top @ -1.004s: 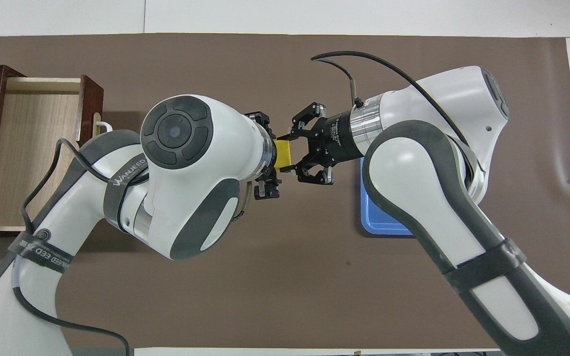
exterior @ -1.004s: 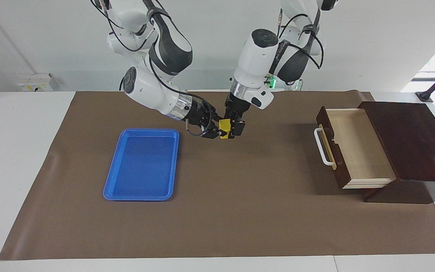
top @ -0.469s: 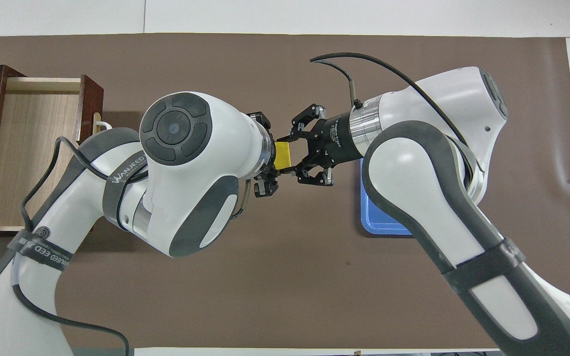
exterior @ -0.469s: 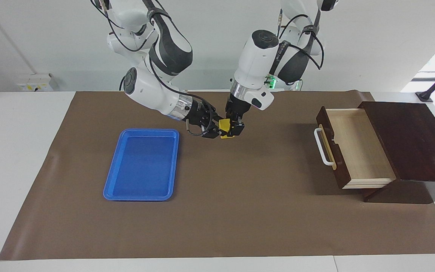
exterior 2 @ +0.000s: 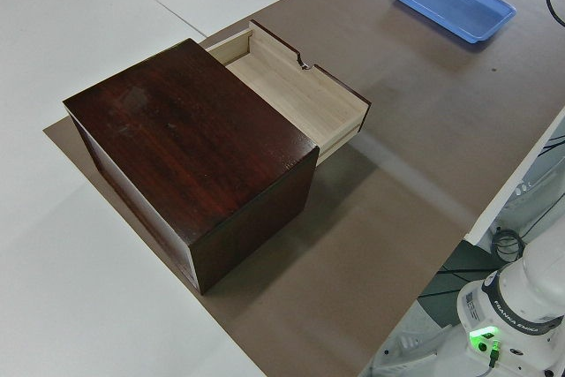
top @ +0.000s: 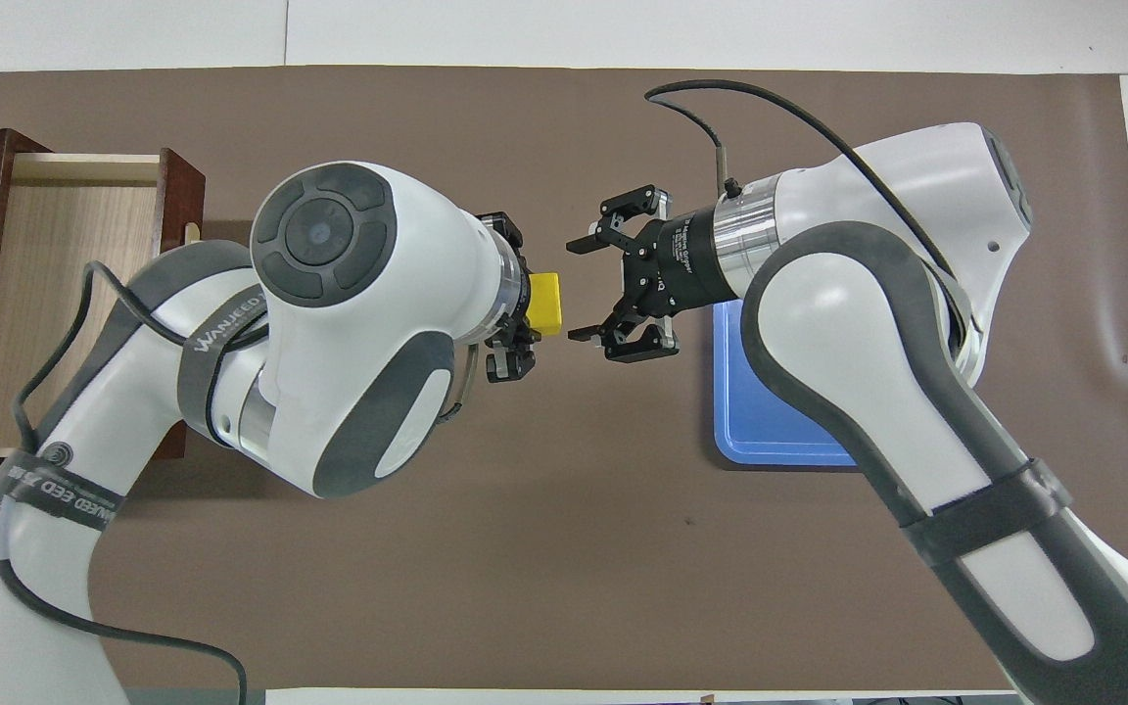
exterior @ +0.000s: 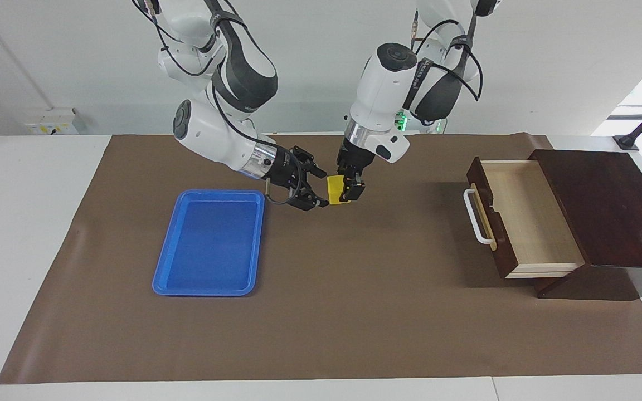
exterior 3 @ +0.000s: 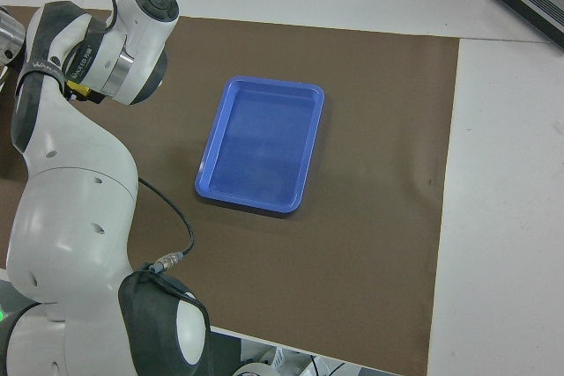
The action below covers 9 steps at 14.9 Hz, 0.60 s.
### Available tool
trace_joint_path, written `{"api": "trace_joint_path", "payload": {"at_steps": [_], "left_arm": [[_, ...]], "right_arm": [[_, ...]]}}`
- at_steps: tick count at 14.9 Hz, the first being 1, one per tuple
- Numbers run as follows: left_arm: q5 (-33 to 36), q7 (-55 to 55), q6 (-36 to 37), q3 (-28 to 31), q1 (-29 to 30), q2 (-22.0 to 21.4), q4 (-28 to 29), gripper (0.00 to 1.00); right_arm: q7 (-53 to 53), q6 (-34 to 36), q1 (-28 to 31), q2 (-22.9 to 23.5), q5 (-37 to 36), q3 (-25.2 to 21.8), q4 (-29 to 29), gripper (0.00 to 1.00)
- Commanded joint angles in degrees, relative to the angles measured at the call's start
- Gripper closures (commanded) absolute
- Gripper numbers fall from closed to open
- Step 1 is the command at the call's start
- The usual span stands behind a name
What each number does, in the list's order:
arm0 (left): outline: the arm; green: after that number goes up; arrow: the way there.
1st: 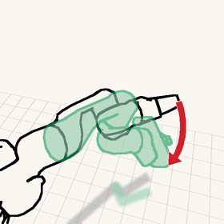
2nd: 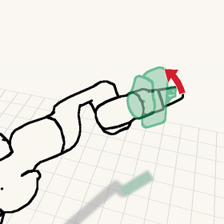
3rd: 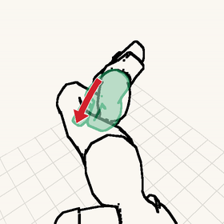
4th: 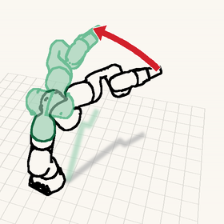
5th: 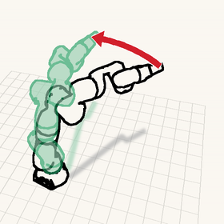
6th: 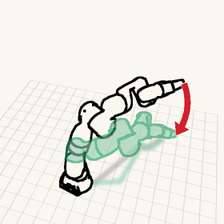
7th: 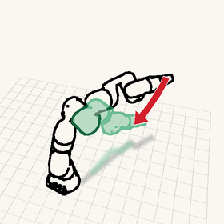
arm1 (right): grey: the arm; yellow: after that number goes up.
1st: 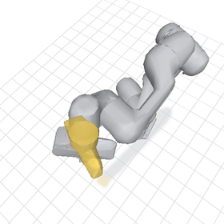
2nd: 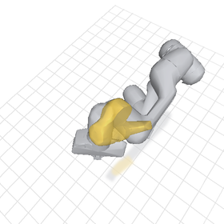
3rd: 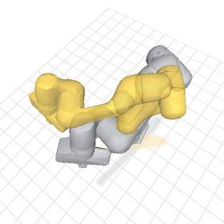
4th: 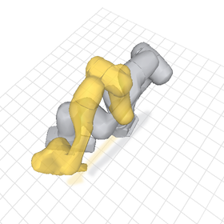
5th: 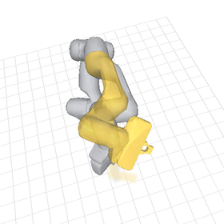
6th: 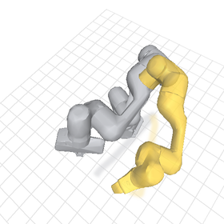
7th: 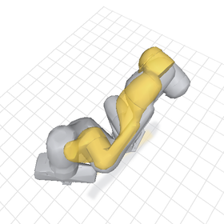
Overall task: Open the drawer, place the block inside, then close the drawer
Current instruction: 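Carry the cube into the drawer with the left gripper while the right withdraws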
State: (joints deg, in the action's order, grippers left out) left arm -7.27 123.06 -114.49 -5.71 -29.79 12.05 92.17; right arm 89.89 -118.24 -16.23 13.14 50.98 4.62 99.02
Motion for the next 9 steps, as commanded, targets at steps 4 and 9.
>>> {"api": "trace_joint_path", "payload": {"at_steps": [4, 9], "left_arm": [[-0.8, -21.0, 16.1, 0.3, 16.4, -6.3, -1.6, 1.00], [-0.8, -39.5, 16.7, 0.3, 32.8, -7.7, 0.9, 1.00]], "right_arm": [[0.3, 3.2, 3.3, -0.6, -0.4, -0.1, -1.3, 0.00], [-13.0, 18.6, 14.0, -0.2, -13.7, 0.0, -10.2, 0.00]]}}
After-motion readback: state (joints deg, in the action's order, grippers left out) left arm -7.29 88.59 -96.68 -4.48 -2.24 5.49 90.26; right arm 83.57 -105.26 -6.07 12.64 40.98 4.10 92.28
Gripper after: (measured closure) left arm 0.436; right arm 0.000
